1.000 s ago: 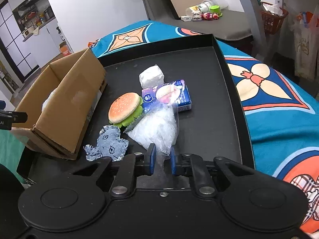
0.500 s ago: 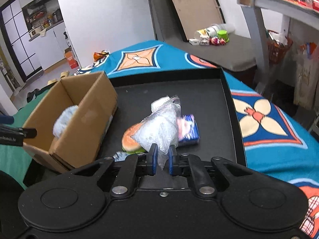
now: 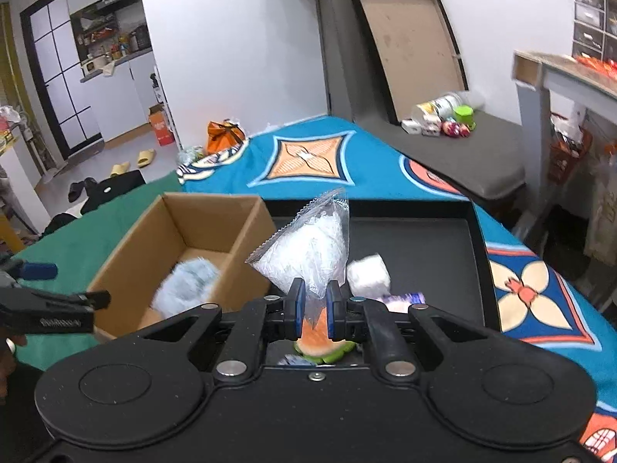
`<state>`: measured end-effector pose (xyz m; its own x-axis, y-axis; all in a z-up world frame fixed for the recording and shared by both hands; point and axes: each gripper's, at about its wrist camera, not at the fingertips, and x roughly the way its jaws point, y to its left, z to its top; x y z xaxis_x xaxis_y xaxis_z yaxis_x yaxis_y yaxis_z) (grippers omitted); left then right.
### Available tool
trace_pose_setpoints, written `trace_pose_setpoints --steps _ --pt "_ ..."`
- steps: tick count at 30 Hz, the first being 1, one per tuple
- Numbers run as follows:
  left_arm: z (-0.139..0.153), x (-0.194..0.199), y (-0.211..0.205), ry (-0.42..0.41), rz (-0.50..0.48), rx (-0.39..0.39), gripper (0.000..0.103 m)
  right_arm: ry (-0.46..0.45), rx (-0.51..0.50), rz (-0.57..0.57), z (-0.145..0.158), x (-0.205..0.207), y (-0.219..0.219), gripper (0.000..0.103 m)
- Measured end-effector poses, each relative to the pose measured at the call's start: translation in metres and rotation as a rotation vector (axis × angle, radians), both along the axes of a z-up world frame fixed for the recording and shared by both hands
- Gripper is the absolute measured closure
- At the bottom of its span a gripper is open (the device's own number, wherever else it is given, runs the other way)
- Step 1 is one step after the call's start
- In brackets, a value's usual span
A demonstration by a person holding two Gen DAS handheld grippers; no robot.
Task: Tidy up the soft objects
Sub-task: 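Lift the clear plastic bag with the right gripper toward the box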
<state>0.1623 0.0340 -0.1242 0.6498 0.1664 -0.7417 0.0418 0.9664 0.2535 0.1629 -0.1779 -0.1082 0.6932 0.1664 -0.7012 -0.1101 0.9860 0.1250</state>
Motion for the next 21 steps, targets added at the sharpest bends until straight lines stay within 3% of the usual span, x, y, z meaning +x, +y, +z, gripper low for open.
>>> trace_pose_setpoints --steps 15,21 --pt "-0.004 0.001 0.007 0.018 -0.008 -0.043 0.042 -0.003 -0.006 0.082 0.003 0.023 0.043 0.092" --pt "-0.010 0.006 0.012 0.055 -0.005 -0.071 0.061 -0.004 0.000 0.102 0.004 0.034 0.061 0.092"
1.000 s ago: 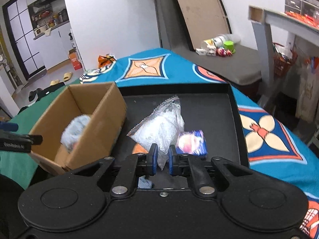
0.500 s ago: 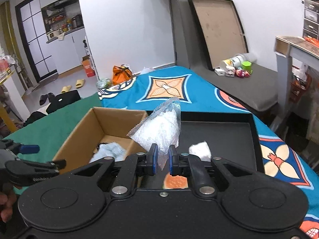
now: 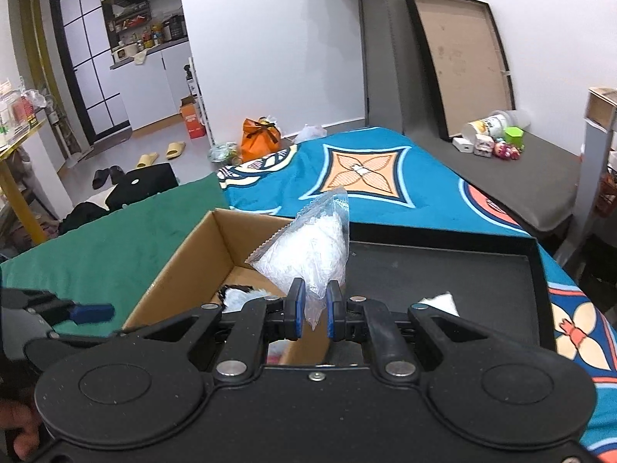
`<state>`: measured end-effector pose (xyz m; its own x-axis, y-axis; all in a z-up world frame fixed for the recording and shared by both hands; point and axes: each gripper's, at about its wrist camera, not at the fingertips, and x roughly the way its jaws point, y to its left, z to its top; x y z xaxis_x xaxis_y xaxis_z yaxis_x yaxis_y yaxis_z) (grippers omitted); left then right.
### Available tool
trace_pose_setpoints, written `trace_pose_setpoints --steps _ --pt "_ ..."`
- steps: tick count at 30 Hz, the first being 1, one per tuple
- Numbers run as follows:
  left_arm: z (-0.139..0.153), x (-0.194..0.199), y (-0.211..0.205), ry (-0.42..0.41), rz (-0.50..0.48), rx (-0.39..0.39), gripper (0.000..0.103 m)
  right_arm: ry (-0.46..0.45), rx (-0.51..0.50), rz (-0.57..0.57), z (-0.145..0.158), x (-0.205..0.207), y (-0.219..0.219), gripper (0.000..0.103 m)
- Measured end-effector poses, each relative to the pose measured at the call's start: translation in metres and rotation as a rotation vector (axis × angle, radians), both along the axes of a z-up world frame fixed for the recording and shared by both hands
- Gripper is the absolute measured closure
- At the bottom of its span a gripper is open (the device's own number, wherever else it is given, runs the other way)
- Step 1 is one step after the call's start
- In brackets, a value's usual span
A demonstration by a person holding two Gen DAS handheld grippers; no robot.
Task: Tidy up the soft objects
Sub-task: 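Lift the clear plastic bag with the right gripper toward the box, then lower the plastic bag into the box and open the right gripper, then move the right gripper to the blue tissue pack and grasp it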
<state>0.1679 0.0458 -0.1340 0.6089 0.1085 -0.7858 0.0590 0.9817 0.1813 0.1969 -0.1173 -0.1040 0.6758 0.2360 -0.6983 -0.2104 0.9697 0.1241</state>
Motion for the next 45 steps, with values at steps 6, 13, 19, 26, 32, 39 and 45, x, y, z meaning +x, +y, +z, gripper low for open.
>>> trace_pose_setpoints --steps 6,13,19,26,32,39,45 --pt "-0.007 0.005 0.005 0.035 -0.008 -0.026 0.089 -0.014 0.028 0.022 0.002 0.015 0.017 0.087" --pt "-0.006 0.002 0.004 0.024 -0.030 -0.050 0.096 0.011 0.061 -0.016 0.000 0.010 0.009 0.067" --pt "-0.005 0.001 0.004 0.020 -0.033 -0.055 0.097 0.019 0.058 -0.043 0.002 -0.004 -0.009 0.060" --pt "0.000 -0.004 0.001 0.005 -0.038 -0.031 0.097 0.029 0.056 -0.067 0.001 -0.017 -0.024 0.049" --pt "0.004 -0.006 -0.005 -0.007 -0.040 0.012 0.097 0.015 0.050 -0.063 0.001 -0.025 -0.035 0.028" --pt "0.003 -0.006 -0.015 -0.001 -0.039 0.088 0.094 0.022 0.041 -0.075 -0.008 -0.029 -0.052 0.021" --pt "0.000 -0.007 -0.027 -0.002 -0.052 0.177 0.093 0.024 0.038 -0.073 -0.017 -0.031 -0.069 0.018"
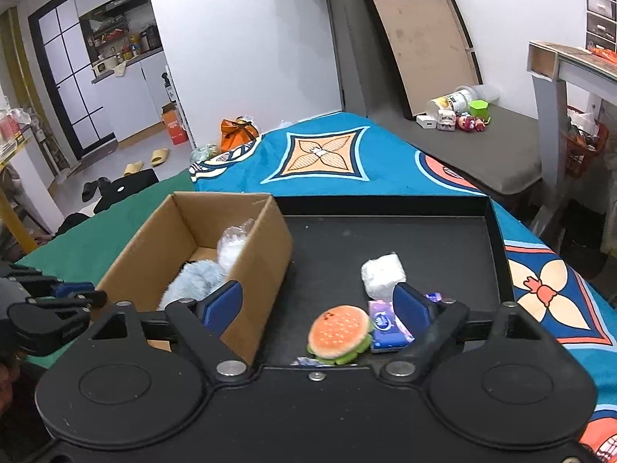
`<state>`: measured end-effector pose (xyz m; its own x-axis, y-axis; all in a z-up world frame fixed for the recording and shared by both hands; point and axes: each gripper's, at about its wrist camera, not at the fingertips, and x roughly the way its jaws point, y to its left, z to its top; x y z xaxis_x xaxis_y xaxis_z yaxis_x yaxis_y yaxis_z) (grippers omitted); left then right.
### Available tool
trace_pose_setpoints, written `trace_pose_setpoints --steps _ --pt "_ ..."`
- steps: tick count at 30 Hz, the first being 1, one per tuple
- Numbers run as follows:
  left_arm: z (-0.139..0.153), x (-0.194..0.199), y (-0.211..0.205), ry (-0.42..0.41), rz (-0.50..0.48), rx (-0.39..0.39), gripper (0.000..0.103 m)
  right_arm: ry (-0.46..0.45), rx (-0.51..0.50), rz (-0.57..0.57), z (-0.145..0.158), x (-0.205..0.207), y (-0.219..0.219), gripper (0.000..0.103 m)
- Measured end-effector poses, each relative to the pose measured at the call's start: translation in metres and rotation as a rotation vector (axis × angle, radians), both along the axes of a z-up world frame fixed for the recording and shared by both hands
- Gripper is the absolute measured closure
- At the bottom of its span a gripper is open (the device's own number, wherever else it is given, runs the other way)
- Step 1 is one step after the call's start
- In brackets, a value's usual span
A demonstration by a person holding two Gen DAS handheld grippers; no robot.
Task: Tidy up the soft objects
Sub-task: 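Move the right gripper to the blue tissue pack and grasp it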
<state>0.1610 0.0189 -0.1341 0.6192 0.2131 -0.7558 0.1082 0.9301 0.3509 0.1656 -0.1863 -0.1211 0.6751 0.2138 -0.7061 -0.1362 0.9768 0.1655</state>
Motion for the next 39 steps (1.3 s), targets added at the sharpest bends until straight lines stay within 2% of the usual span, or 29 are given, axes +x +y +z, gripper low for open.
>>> trace_pose_setpoints --steps 4,9,13,18,23,25,32,39 --pt "-0.002 0.001 -0.007 -0.001 -0.005 0.050 0.091 0.002 0.005 -0.003 -0.008 0.001 -0.013 0.016" --pt "-0.005 0.000 -0.014 -0.011 0.004 0.111 0.081 0.013 0.009 -0.019 -0.025 0.003 -0.029 0.016" --pt "-0.006 0.001 -0.015 -0.021 0.018 0.141 0.070 0.024 0.033 -0.059 -0.041 0.006 -0.041 0.016" --pt "-0.006 0.004 -0.014 -0.011 0.013 0.135 0.055 0.044 0.057 -0.090 -0.062 0.010 -0.050 0.016" --pt "-0.008 0.004 -0.020 -0.020 0.002 0.159 0.030 0.052 0.055 -0.122 -0.078 0.014 -0.059 0.017" --pt "-0.008 0.003 -0.024 -0.028 -0.006 0.172 0.026 0.056 0.048 -0.125 -0.083 0.016 -0.061 0.017" --pt "-0.008 0.001 -0.032 -0.062 -0.012 0.224 0.024 0.078 0.006 -0.109 -0.098 0.022 -0.061 0.017" --pt "-0.008 0.004 -0.030 -0.044 -0.007 0.209 0.024 0.089 -0.042 -0.087 -0.107 0.024 -0.053 0.017"
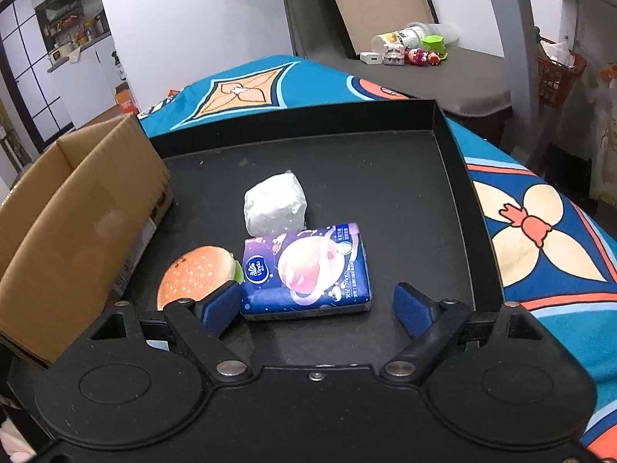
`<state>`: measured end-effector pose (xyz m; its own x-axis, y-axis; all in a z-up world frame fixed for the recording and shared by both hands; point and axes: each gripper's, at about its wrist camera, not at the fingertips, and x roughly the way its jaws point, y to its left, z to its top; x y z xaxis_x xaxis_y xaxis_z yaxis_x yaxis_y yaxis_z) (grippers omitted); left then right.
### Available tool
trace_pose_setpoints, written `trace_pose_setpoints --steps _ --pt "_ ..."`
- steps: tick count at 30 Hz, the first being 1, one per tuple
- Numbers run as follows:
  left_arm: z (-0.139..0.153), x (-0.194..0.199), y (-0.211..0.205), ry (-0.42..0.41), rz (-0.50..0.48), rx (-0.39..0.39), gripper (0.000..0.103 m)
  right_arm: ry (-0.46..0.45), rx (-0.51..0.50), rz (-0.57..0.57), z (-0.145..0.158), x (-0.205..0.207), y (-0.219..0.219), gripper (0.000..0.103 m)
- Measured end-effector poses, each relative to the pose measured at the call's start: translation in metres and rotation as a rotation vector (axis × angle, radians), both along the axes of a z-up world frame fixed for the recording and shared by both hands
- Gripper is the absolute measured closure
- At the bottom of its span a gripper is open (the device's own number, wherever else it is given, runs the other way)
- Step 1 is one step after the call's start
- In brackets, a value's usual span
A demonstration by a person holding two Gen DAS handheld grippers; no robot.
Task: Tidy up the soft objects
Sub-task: 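Move the right gripper to the blue tissue pack and grasp it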
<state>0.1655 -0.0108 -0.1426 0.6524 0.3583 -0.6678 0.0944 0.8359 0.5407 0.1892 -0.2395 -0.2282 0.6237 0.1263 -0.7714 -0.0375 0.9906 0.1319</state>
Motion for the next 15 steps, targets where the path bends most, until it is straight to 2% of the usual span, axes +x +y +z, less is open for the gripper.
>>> trace_pose_setpoints --steps 4,6,15 --pt "0.000 0.000 0.002 0.003 0.000 -0.006 0.024 -0.005 -0.062 0.036 -0.002 -0.001 0.010 0.023" --pt "-0.001 0.000 0.002 0.007 -0.003 -0.011 0.024 -0.010 -0.079 0.048 -0.002 -0.001 0.013 0.031" --pt "0.001 0.000 0.005 0.010 0.009 -0.025 0.023 -0.010 -0.065 0.023 0.008 -0.005 0.005 0.033"
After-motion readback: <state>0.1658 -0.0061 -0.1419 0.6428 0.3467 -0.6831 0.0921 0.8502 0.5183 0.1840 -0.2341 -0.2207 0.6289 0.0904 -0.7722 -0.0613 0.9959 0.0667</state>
